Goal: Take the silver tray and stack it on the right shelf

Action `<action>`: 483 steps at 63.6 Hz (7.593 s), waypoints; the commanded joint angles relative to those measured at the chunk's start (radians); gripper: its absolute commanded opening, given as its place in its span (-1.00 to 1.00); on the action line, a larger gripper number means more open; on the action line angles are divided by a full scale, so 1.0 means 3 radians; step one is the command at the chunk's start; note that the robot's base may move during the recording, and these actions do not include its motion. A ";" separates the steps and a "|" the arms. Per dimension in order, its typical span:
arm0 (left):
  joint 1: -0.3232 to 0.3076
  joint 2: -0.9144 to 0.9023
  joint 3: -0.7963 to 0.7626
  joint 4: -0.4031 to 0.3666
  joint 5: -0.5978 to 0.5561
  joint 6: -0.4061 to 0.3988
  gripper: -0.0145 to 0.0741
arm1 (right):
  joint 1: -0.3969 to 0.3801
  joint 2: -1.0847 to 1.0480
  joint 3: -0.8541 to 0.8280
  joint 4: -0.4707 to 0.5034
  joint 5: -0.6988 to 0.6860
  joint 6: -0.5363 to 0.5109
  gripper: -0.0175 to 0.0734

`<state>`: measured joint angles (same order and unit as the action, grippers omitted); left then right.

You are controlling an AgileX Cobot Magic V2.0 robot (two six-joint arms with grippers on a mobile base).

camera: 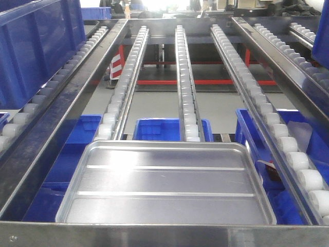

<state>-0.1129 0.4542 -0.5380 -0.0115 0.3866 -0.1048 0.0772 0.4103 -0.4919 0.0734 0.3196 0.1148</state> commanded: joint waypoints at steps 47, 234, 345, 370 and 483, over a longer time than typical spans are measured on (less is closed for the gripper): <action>-0.1728 0.1986 -0.0925 -0.0936 0.0414 0.0499 0.09 | 0.1209 0.1865 -0.0743 0.0249 0.0135 0.0004 0.39; -0.1844 0.3614 -0.2121 0.0402 0.1456 -0.1421 -0.88 | 0.1213 0.3304 -0.1772 -0.0401 0.1482 0.0665 -0.49; -0.2172 0.3343 -0.2854 0.0890 0.2014 -0.1573 -0.88 | 0.1213 0.2963 -0.2148 -0.0491 0.2047 0.0665 -0.49; -0.2172 0.3343 -0.2854 0.0890 0.2014 -0.1573 -0.88 | 0.1213 0.2963 -0.2148 -0.0491 0.2047 0.0665 -0.49; -0.2172 0.3343 -0.2854 0.0890 0.2014 -0.1573 -0.88 | 0.1213 0.2963 -0.2148 -0.0491 0.2047 0.0665 -0.49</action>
<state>-0.7597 1.4986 -1.3608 0.2077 1.0175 -0.5810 0.4431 1.3331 -1.1034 -0.0399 0.9343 0.3463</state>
